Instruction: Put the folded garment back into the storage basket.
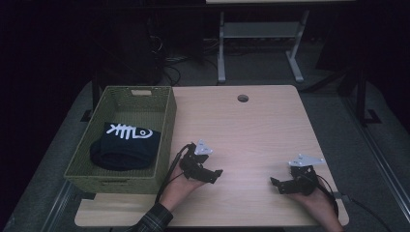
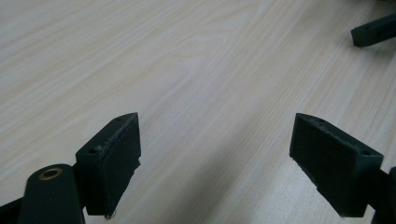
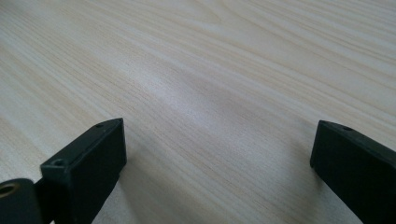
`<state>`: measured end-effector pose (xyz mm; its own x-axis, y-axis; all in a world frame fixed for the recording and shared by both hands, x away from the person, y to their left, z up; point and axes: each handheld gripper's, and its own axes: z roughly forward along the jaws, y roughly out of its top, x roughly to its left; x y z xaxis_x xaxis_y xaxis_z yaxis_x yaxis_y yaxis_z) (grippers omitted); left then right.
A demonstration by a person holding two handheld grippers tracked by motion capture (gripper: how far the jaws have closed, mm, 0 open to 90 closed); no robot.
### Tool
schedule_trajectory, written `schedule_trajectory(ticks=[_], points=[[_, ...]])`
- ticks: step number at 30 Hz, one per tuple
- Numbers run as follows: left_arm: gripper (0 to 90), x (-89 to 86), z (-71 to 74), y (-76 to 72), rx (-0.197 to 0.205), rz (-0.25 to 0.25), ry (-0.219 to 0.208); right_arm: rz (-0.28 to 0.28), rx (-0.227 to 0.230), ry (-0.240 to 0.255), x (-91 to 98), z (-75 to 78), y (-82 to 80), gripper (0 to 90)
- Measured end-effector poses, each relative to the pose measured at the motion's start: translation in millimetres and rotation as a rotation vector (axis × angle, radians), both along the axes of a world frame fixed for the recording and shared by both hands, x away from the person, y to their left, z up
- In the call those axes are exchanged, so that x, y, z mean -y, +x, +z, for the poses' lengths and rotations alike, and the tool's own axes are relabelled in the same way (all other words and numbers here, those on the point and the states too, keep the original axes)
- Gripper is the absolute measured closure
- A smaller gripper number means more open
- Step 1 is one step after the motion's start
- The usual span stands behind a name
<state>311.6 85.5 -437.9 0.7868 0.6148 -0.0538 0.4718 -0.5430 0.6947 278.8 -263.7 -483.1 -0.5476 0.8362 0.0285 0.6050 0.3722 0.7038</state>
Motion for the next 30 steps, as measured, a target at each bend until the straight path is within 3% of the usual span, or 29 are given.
schedule_trajectory(ticks=[11, 15, 21, 30], points=[[16.2, -2.0, -27.9, 2.9, 0.022, 0.024, 0.007, 0.000, 0.000, 0.000, 0.0, 0.0, 0.0, 3.3], [16.1, -2.1, -35.1, 3.7, 0.012, 0.026, 0.004, 0.000, 0.000, 0.000, 0.0, 0.0, 0.0, 3.3], [13.5, -1.7, -40.5, 1.2, 0.068, 0.022, 0.010, 0.000, -0.001, 0.000, 0.0, 0.0, 0.0, 3.3], [13.0, -1.5, -40.6, 1.1, 0.067, 0.022, 0.011, 0.001, 0.003, -0.002, 0.2, 0.0, 0.2, 3.2]])
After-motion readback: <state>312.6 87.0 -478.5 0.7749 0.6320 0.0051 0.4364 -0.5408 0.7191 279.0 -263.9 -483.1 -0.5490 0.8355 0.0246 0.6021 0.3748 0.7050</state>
